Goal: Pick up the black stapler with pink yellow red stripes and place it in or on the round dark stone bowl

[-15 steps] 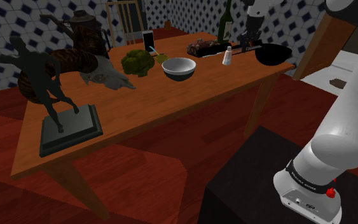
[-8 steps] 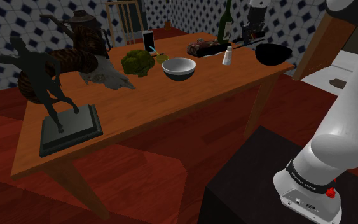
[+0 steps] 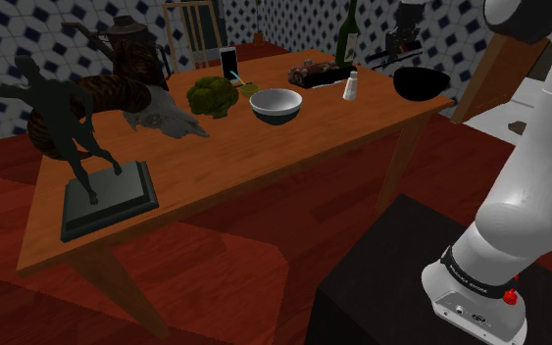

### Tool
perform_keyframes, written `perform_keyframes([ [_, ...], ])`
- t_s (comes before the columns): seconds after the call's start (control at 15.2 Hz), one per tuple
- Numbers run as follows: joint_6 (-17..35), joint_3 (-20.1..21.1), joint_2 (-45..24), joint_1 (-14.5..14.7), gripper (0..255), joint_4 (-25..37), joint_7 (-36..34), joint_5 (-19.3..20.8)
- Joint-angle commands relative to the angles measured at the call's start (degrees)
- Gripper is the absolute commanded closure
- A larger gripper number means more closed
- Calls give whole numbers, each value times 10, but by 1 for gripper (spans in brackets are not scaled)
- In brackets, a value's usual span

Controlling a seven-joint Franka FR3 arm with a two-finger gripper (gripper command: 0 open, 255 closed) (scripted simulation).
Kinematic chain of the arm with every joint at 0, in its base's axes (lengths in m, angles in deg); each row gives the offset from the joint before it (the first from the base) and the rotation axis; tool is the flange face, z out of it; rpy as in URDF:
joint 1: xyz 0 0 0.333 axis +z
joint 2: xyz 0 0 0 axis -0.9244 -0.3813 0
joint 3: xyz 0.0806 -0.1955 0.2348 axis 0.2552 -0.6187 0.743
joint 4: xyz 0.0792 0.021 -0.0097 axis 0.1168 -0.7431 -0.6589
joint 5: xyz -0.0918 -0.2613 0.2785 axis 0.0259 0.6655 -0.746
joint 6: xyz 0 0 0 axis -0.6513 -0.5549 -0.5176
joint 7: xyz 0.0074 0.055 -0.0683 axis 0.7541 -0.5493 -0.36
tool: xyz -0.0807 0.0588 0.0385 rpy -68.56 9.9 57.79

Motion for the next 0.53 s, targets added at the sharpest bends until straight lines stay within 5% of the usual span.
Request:
perform_keyframes([
  [0.0,-8,-8,-23,-24,255,27,31,-14],
  [0.46,-57,-21,-135,-129,255,171,125,-78],
])
